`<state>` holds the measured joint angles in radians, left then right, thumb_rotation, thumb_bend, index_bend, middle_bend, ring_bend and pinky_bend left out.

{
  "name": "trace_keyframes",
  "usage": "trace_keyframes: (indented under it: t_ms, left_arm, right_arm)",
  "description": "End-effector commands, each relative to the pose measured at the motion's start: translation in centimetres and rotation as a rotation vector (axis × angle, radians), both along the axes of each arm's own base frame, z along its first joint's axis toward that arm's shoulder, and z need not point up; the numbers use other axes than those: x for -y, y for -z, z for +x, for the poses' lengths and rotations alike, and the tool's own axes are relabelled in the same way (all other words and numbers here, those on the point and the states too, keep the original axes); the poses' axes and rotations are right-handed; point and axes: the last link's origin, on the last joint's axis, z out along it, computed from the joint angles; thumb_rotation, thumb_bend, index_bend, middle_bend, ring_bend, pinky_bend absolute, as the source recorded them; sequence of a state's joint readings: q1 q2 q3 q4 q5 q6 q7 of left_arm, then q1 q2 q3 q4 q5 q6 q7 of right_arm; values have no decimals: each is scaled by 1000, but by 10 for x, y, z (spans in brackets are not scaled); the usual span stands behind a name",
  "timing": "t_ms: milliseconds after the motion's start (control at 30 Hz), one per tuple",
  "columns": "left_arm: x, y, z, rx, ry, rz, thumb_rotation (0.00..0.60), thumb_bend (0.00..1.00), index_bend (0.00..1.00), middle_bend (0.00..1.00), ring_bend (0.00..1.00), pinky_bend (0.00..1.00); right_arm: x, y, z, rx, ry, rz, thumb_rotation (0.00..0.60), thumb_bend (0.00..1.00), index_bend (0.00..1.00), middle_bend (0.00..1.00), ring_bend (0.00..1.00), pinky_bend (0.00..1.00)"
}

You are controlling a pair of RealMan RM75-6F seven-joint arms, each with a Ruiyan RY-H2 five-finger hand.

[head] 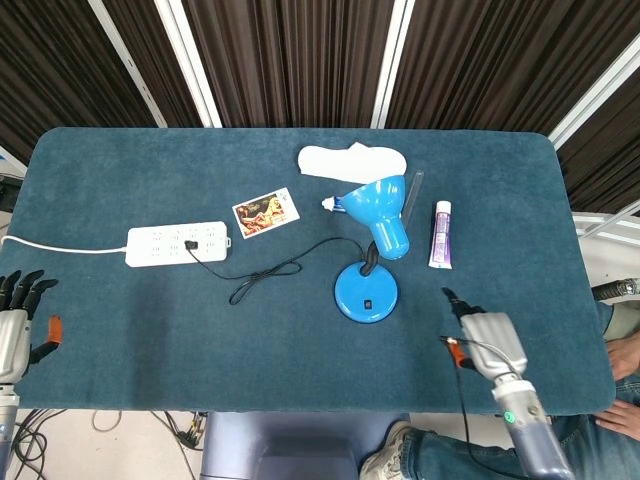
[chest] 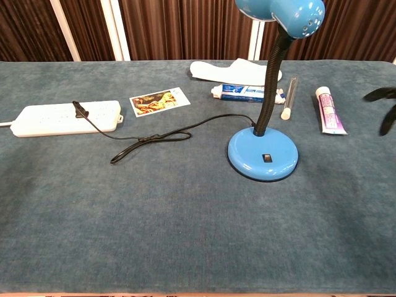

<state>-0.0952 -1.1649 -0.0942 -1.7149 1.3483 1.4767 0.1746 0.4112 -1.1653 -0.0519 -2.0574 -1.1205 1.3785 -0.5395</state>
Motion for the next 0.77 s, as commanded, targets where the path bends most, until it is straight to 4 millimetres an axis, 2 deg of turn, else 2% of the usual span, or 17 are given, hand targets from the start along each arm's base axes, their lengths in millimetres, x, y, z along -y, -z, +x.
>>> trace_keyframes:
  t_ms: [33,167,200,233,300,333,367,767]
  left_arm:
    - [0,0,0,-2,0,1,600,532,217,102,10,0]
    - [1,0,0,-4,0,2,600,532,217,102,10,0]
    - [1,1,0,-5,1,2,600,532,217,102,10,0]
    - [1,0,0,-5,1,2,600,532,217,102,10,0]
    - [1,1,0,-5,1,2,600,531,216,102,10,0]
    - [1,1,1,-4,2,1,600,532,216,102,10,0]
    - [1,1,1,-5,2,1,600,532,217,102,10,0]
    - [1,0,1,-6,12,1,600,532,217,102,10,0]
  right_arm:
    - [-41,-37,-49,15,-24,-189,600,327,27,174,226,1000]
    - [-54,-43,-68,22,-32,-239,600,241,0,69,75,1000]
    - [-57,-44,-72,19,-32,-249,600,234,0,56,57,925]
    - [-58,-45,-74,17,-32,-256,600,229,0,48,46,775]
    - [-59,-48,-78,15,-30,-272,600,210,0,34,29,180]
    - [-59,-50,-79,10,-34,-279,600,208,0,32,27,50]
    - [-58,-51,-79,9,-39,-286,600,205,0,30,25,0]
    - [-57,-58,-84,-39,-59,-310,600,205,0,21,8,0]
